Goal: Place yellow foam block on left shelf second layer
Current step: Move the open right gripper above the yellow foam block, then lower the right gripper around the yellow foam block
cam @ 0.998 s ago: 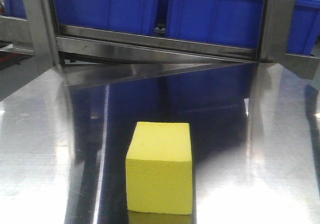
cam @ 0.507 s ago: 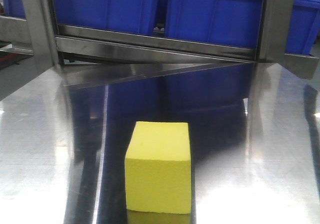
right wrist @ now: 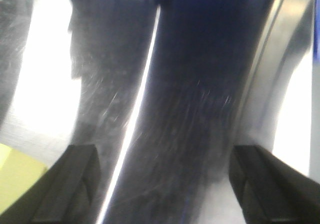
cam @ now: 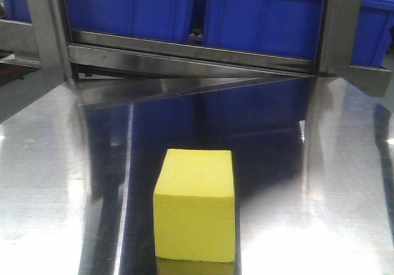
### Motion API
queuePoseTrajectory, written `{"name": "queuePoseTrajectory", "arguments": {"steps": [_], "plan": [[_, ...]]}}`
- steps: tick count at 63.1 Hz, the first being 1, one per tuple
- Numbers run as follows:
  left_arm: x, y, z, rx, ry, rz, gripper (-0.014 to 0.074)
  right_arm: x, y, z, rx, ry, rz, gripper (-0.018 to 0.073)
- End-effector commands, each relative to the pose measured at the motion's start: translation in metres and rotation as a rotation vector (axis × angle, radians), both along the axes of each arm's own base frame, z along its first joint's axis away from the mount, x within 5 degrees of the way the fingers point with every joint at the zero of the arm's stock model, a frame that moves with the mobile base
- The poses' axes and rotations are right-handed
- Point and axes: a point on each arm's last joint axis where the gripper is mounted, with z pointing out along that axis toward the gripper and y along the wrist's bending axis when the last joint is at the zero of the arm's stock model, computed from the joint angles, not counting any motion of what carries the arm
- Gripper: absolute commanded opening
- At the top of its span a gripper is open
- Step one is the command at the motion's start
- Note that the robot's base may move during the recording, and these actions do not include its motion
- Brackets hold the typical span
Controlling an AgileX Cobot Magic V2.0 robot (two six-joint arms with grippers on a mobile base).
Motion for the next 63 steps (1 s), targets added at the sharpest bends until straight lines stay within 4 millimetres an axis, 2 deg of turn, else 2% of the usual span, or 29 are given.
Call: {"name": "queuePoseTrajectory", "arguments": {"steps": [1,19,29,41,52,63], "plan": [[-0.001,0.0,0.0,-0.008,-0.079,-0.004,0.0124,0.012,0.01,0.019,0.081,0.067,-0.076,0.0627],[-0.001,0.0,0.0,-0.008,-0.079,-0.004,0.0124,0.038,0.064,0.026,0.07,0.332,-0.151,0.0627],[-0.001,0.0,0.0,-0.008,-0.079,-0.004,0.0124,0.048,0.102,0.028,0.049,0.381,-0.112,0.0627],[-0.001,0.0,0.0,-0.008,-0.079,-0.004,0.0124,0.057,0.142,0.02,0.025,0.428,-0.08,0.0627],[-0.001,0.0,0.0,-0.008,-0.079,-0.004,0.0124,0.058,0.17,0.012,0.024,0.465,-0.077,0.0627],[-0.001,0.0,0.0,-0.008,-0.079,-0.004,0.0124,0.058,0.188,0.005,0.015,0.484,-0.073,0.0627]]}}
